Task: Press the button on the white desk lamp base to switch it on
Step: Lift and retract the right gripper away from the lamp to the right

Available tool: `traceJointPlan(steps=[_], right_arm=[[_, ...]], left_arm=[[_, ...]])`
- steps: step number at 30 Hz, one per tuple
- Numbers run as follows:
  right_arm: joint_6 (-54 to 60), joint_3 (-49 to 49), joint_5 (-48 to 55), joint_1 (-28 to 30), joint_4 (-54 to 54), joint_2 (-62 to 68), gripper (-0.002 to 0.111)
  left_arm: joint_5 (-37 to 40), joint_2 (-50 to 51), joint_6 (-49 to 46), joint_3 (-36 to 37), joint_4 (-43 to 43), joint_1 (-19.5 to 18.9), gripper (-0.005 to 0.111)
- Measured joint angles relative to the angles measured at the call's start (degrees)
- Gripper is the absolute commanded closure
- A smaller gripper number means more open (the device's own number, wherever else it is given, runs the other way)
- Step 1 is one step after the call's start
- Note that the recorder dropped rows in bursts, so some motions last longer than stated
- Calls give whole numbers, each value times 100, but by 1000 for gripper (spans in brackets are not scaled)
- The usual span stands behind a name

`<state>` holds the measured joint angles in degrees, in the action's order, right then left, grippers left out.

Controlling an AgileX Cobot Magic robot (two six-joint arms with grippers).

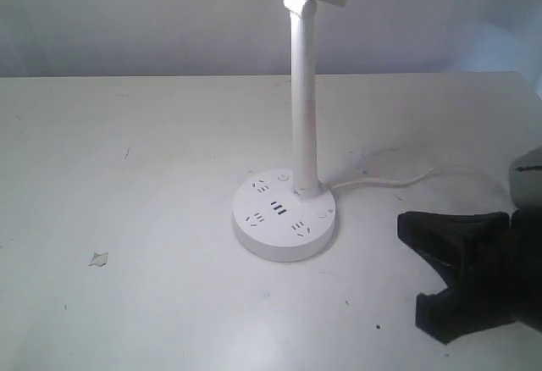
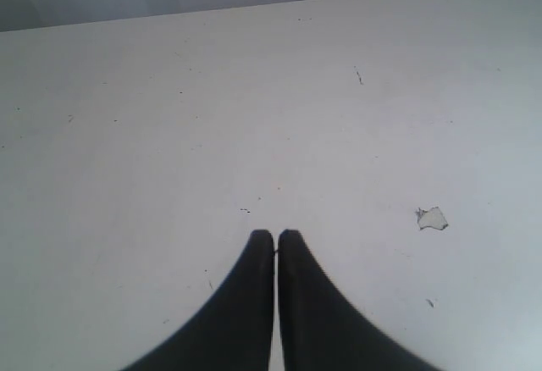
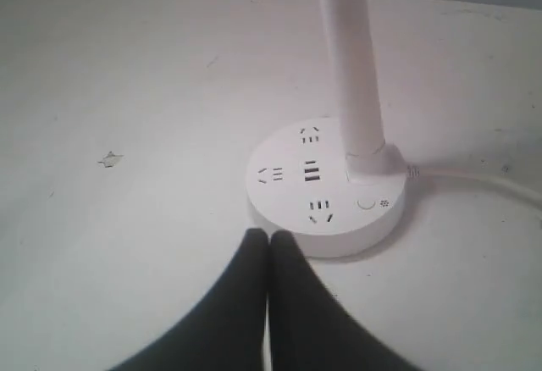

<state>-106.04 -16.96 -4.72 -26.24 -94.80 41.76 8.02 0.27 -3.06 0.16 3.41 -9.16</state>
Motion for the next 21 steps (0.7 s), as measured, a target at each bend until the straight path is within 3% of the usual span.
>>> traceJointPlan(steps=[7, 19, 21], right_arm=[[0, 247, 1876, -123, 0, -59, 108], [-230, 322, 1451, -109, 22, -289, 108], [-241, 322, 1313, 329, 22, -935, 108]], left_arm=[[0, 0, 0, 0, 0, 0, 106], [0, 0, 0, 0, 0, 0, 106], [0, 0, 0, 0, 0, 0, 106]])
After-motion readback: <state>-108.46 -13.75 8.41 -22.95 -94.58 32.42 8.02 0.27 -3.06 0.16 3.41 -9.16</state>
